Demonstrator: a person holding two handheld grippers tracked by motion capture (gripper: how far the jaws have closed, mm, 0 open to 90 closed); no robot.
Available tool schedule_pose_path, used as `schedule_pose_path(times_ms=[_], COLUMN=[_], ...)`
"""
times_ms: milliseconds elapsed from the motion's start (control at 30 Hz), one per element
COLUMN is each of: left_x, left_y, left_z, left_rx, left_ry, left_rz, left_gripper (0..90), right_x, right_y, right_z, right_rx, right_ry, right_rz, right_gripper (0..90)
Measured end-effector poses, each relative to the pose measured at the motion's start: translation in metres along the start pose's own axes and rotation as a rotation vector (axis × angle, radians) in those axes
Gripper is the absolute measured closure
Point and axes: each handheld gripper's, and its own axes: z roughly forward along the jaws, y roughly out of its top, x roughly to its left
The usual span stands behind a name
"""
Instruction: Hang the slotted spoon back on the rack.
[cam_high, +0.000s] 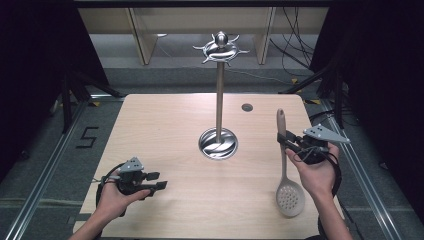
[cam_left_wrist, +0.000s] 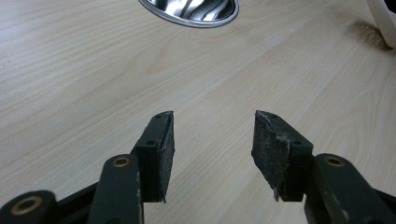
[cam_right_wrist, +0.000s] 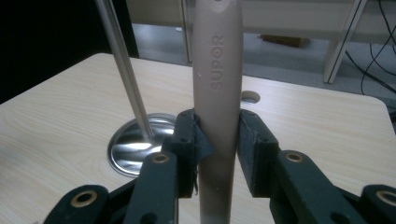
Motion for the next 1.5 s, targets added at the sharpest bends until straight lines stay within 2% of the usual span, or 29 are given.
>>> schedule_pose_path(times_ms=[33, 67, 100, 133, 233, 267, 300, 333, 400, 433, 467, 500, 567, 633, 733, 867, 967, 1000, 1033, 1167, 1200, 1233, 1300, 1333, 1500], left_x=[0.000, 0.000, 0.000, 0.000, 0.000, 0.000, 0.000, 0.000, 0.000, 0.000, 0.000, 0.000, 0.000, 0.000, 0.000, 0.000, -0.001, 0.000, 0.000, 0.000, 0.000, 0.000, 0.000, 0.001, 0.000], left_y=[0.000, 0.000, 0.000, 0.000, 0.000, 0.000, 0.000, 0.000, 0.000, 0.000, 0.000, 0.000, 0.000, 0.000, 0.000, 0.000, 0.000, 0.000, 0.000, 0.000, 0.000, 0.000, 0.000, 0.000, -0.001], left_z=[0.000, 0.000, 0.001, 0.001, 0.000, 0.000, 0.000, 0.000, 0.000, 0.000, 0.000, 0.000, 0.000, 0.000, 0.000, 0.000, 0.001, 0.000, 0.000, 0.000, 0.000, 0.000, 0.000, 0.000, 0.001], left_rx=[0.000, -0.001, -0.011, -0.012, -0.001, -0.001, -0.001, 0.000, -0.001, -0.001, -0.001, -0.001, 0.000, 0.000, -0.003, -0.004, -0.012, -0.003, -0.004, 0.000, -0.003, 0.001, -0.001, 0.004, -0.006], left_ry=[0.001, 0.000, 0.004, 0.004, 0.001, 0.001, 0.000, 0.001, 0.001, 0.001, 0.001, 0.001, 0.001, 0.001, 0.001, 0.002, 0.006, 0.002, 0.004, 0.002, 0.004, 0.003, 0.003, 0.007, 0.008], left_rz=[0.000, 0.000, -0.001, -0.001, 0.000, 0.000, 0.001, 0.001, 0.001, 0.000, 0.000, 0.000, 0.001, 0.002, 0.000, 0.000, -0.002, 0.000, -0.002, 0.000, -0.001, -0.001, -0.001, 0.004, -0.001], left_gripper=[47.9, 47.9, 47.9, 47.9, 47.9, 47.9, 47.8, 47.8, 47.9, 47.9, 47.9, 47.9, 47.8, 47.9, 47.9, 47.9, 47.9, 47.9, 47.9, 47.9, 47.9, 47.9, 47.9, 47.9, 47.9], right_x=[0.000, -0.001, 0.001, 0.001, 0.003, 0.002, 0.001, 0.003, 0.001, 0.002, 0.001, 0.001, 0.002, 0.002, 0.002, 0.005, 0.004, 0.005, 0.004, 0.004, 0.005, 0.003, 0.004, 0.003, 0.006], right_y=[0.000, 0.000, 0.000, 0.000, 0.001, 0.000, 0.000, -0.001, -0.001, -0.002, -0.002, -0.001, -0.001, 0.000, 0.002, 0.003, 0.005, 0.005, 0.005, 0.009, 0.009, 0.011, 0.013, 0.015, 0.024], right_z=[0.000, 0.000, 0.000, 0.000, -0.002, -0.001, -0.001, -0.001, -0.001, -0.002, -0.002, -0.002, -0.003, -0.004, -0.005, -0.007, -0.007, -0.008, -0.008, -0.009, -0.009, -0.008, -0.009, -0.008, -0.008], right_rx=[-0.011, -0.022, -0.032, -0.041, -0.050, -0.077, -0.083, -0.089, -0.109, -0.108, -0.129, -0.128, -0.132, -0.146, -0.159, -0.170, -0.189, -0.187, -0.190, -0.211, -0.208, -0.220, -0.226, -0.242, -0.274], right_ry=[-0.001, 0.024, 0.018, 0.009, 0.021, 0.034, 0.025, 0.030, 0.049, 0.047, 0.056, 0.052, 0.060, 0.064, 0.064, 0.066, 0.077, 0.083, 0.074, 0.080, 0.091, 0.090, 0.092, 0.094, 0.096], right_rz=[-0.008, -0.017, -0.006, -0.014, -0.016, -0.030, -0.039, -0.011, -0.021, -0.005, -0.019, -0.026, -0.017, -0.047, -0.066, -0.051, -0.066, -0.046, -0.059, -0.049, -0.030, -0.043, -0.022, -0.035, -0.024], right_gripper=[70.2, 70.2, 70.2, 70.3, 70.2, 70.2, 70.2, 70.2, 70.2, 70.2, 70.2, 70.2, 70.2, 70.2, 70.2, 70.2, 70.2, 70.2, 70.2, 70.2, 70.2, 70.2, 70.2, 70.2, 70.3])
